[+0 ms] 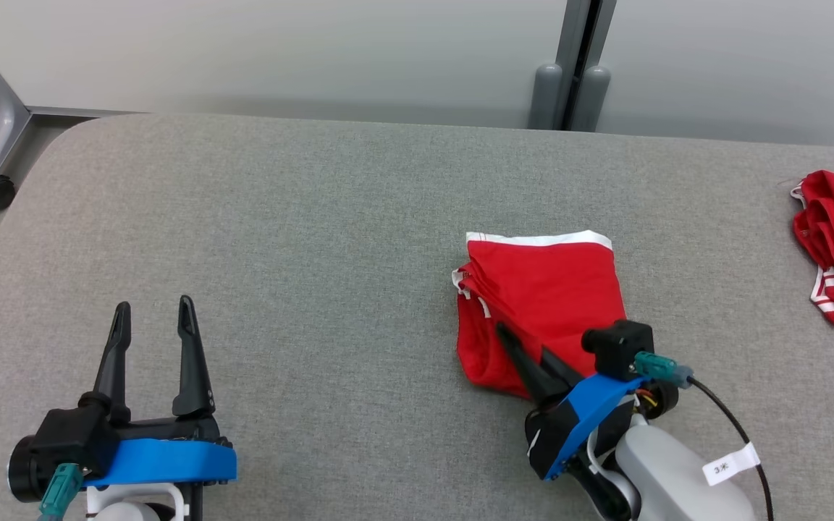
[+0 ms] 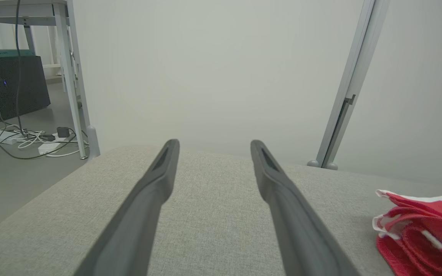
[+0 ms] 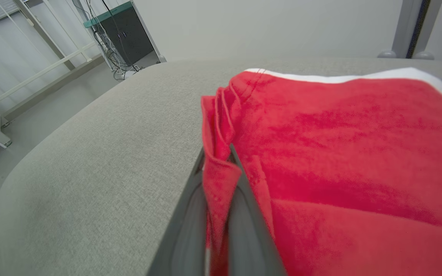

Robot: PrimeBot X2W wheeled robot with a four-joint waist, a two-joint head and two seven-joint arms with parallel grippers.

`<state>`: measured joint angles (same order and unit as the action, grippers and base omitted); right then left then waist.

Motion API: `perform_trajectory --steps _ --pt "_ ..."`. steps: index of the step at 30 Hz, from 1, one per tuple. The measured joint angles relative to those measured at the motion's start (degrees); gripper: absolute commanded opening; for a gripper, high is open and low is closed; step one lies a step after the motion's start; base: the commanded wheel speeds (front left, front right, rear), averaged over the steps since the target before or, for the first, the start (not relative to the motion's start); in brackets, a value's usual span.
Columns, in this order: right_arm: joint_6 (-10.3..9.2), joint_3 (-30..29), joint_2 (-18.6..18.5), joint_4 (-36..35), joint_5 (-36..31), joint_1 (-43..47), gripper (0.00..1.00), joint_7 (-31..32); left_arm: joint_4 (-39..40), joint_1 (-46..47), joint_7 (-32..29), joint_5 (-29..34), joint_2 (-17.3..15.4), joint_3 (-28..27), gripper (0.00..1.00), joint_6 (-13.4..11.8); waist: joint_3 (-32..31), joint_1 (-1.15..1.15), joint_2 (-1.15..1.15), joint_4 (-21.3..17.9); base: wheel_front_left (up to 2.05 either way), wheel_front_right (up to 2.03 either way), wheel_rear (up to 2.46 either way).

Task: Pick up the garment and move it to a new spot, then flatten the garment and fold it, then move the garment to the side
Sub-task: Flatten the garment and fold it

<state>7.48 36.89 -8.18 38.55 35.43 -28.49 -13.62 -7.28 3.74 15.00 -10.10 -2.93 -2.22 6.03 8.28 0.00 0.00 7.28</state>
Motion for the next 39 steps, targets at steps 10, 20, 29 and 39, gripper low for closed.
perform_trajectory --steps 10,20,29,39 --pt "0.00 1.8 2.0 -0.4 -0.6 1.8 1.00 -0.2 -0.2 0.0 0.0 0.1 0.0 0.3 1.00 0.0 0.0 0.00 0.00 -0.8 0.00 0.00 0.00" --pt "0.00 -0.8 0.6 -8.2 -2.7 5.6 1.00 -1.3 -0.9 -0.4 0.0 0.5 0.0 1.0 1.00 0.1 -2.1 0.00 0.00 -4.6 0.00 0.00 0.00" --pt "0.00 -13.9 -0.8 -16.6 -7.9 11.8 1.00 -1.4 -1.1 -1.2 0.0 1.2 0.0 0.1 1.00 0.0 -3.9 0.00 0.00 -9.3 0.00 0.00 0.00" --pt "0.00 -25.3 0.2 -21.1 -13.1 17.4 1.00 -1.4 -2.1 -2.9 0.0 2.7 -0.2 -1.2 1.00 -0.3 -5.7 0.00 0.00 -11.3 0.00 0.00 0.00"
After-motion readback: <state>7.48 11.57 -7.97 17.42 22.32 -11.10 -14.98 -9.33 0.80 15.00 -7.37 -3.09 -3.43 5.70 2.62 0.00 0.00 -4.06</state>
